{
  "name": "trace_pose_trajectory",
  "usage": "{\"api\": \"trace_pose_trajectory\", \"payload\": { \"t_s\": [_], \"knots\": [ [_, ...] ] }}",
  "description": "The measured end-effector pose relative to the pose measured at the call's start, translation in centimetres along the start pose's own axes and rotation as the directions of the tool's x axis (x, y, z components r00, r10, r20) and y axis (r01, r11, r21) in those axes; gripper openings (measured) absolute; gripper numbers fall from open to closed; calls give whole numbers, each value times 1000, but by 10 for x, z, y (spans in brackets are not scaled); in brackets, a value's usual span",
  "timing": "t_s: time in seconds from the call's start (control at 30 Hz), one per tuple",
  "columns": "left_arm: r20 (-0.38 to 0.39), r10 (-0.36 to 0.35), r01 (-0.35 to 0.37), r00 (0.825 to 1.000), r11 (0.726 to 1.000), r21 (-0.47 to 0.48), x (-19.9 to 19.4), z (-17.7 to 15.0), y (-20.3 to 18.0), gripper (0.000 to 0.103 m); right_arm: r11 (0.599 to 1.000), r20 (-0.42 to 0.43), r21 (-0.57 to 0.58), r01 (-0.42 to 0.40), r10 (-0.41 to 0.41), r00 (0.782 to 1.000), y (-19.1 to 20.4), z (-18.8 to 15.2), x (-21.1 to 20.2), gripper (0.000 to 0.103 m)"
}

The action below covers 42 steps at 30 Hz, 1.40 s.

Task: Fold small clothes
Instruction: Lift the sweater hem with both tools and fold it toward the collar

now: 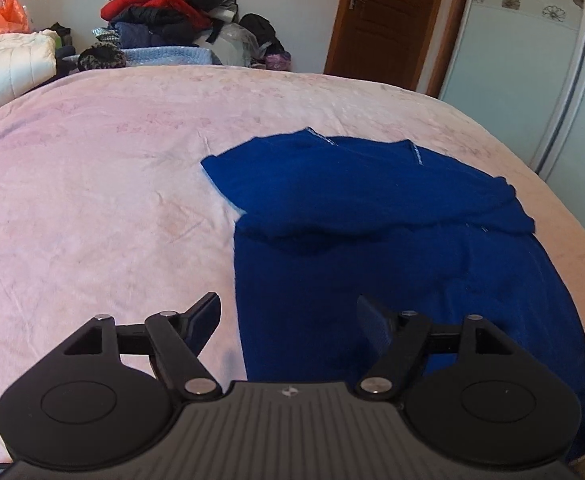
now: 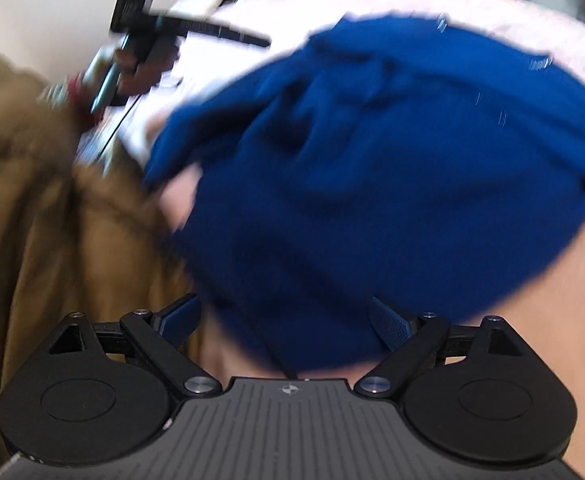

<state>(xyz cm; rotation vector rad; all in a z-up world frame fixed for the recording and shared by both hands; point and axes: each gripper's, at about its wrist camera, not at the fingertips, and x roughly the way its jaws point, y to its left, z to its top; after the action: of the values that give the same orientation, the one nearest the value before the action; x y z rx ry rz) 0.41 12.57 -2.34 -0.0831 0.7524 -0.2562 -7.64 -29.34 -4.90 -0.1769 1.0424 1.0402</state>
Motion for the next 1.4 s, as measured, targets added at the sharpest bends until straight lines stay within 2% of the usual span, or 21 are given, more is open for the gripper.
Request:
{"api": "trace_pose_trajectory", "payload": {
  "t_s": [0.07, 0.17, 0.23, 0.3, 0.37, 0.4, 0.53, 0.6, 0.67, 0.7, 0.77, 0.8, 0.93, 0.97, 1.0, 1.03, 1.07, 1.1, 1.13, 1.27, 1.4],
  "knots": [
    [-32, -35, 35, 999, 999, -11, -11, -12, 2, 75, 996, 39, 84, 4, -7, 999, -3, -19, -23, 93],
    [-106, -123, 114, 987, 990, -82, -21, -29, 11, 75, 968, 172, 250, -22, -22, 985, -17, -47, -49, 94],
    [-158, -207, 182, 965, 970, -162, -23, -44, 20, 75, 937, 256, 340, -77, -14, 967, -24, -61, -50, 94],
    [-207, -281, 236, 937, 947, -217, -22, -57, 25, 76, 909, 292, 394, -138, 18, 956, -28, -67, -38, 93],
    [-185, -311, 267, 932, 936, -229, -27, -66, 24, 84, 898, 346, 391, -204, 62, 936, -24, -66, -24, 93],
    [-187, -329, 284, 926, 930, -232, -28, -68, 22, 84, 885, 370, 390, -255, 103, 923, -22, -64, -18, 92],
    [-217, -448, 396, 867, 885, -247, -25, -76, 6, 84, 845, 439, 383, -373, 189, 878, -20, -47, 8, 93],
    [-212, -464, 422, 860, 881, -215, -25, -81, -4, 85, 823, 464, 392, -411, 210, 861, -18, -34, 18, 93],
    [-185, -487, 441, 854, 865, -241, -21, -83, -8, 89, 811, 481, 397, -430, 215, 850, -17, -26, 26, 93],
    [-180, -520, 465, 835, 842, -275, -17, -84, -10, 89, 802, 489, 401, -444, 222, 843, -17, -21, 30, 93],
    [-179, -596, 520, 783, 785, -338, -5, -83, -14, 89, 794, 496, 405, -453, 226, 838, -17, -10, 39, 93],
    [-179, -608, 528, 774, 775, -348, 0, -82, -20, 89, 798, 494, 402, -449, 223, 840, -15, -5, 42, 93],
    [-169, -600, 541, 782, 788, -293, 14, -70, -44, 88, 832, 477, 378, -406, 201, 856, -6, 14, 57, 85],
    [-167, -601, 542, 781, 786, -296, 18, -67, -47, 74, 834, 469, 385, -396, 193, 862, -6, 16, 59, 74],
    [-181, -598, 536, 781, 790, -296, 22, -64, -50, 60, 834, 454, 399, -380, 181, 872, -7, 17, 61, 54],
    [-207, -589, 524, 781, 799, -295, 26, -62, -52, 32, 836, 436, 418, -356, 159, 885, -8, 17, 64, 41],
    [-226, -582, 513, 781, 805, -299, 29, -61, -52, 27, 837, 418, 444, -319, 121, 900, -10, 15, 64, 16],
    [-232, -574, 503, 785, 809, -304, 30, -61, -51, 25, 833, 411, 463, -303, 101, 906, -12, 12, 64, 10],
    [-228, -567, 497, 792, 815, -300, 28, -61, -52, 21, 821, 426, 472, -321, 107, 899, -14, 7, 62, 11],
    [-187, -532, 496, 826, 843, -209, 10, -57, -56, 18, 836, 443, 450, -313, 95, 891, -10, -1, 48, 11],
    [-107, -537, 526, 837, 842, -117, -16, -47, -58, 17, 845, 494, 432, -316, 72, 866, -13, -3, 25, 11]
  ]
}}
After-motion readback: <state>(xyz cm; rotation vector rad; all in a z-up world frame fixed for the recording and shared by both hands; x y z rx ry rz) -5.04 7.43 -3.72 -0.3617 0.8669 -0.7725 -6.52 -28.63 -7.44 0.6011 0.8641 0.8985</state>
